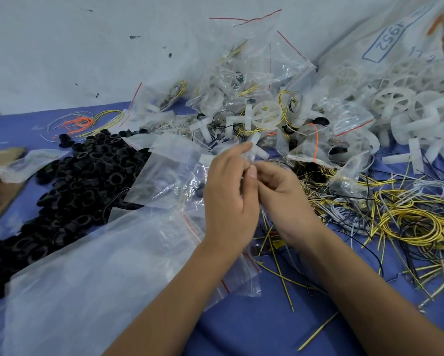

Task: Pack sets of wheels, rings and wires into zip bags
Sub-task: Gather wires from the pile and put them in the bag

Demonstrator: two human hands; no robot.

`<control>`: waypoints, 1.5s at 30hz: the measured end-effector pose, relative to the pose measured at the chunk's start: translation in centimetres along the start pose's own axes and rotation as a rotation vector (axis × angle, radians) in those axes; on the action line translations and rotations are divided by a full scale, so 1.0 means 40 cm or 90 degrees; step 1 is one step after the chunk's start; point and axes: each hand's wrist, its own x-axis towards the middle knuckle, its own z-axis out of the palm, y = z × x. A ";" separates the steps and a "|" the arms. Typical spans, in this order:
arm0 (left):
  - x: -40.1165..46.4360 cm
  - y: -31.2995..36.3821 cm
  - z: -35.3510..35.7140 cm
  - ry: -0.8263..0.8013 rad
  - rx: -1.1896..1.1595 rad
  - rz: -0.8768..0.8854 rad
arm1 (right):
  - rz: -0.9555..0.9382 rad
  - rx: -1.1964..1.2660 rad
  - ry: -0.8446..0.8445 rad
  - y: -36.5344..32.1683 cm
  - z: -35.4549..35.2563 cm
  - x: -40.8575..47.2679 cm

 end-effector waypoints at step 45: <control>-0.013 -0.083 0.010 -0.045 0.064 -0.368 | -0.058 -0.552 0.228 0.009 -0.059 0.056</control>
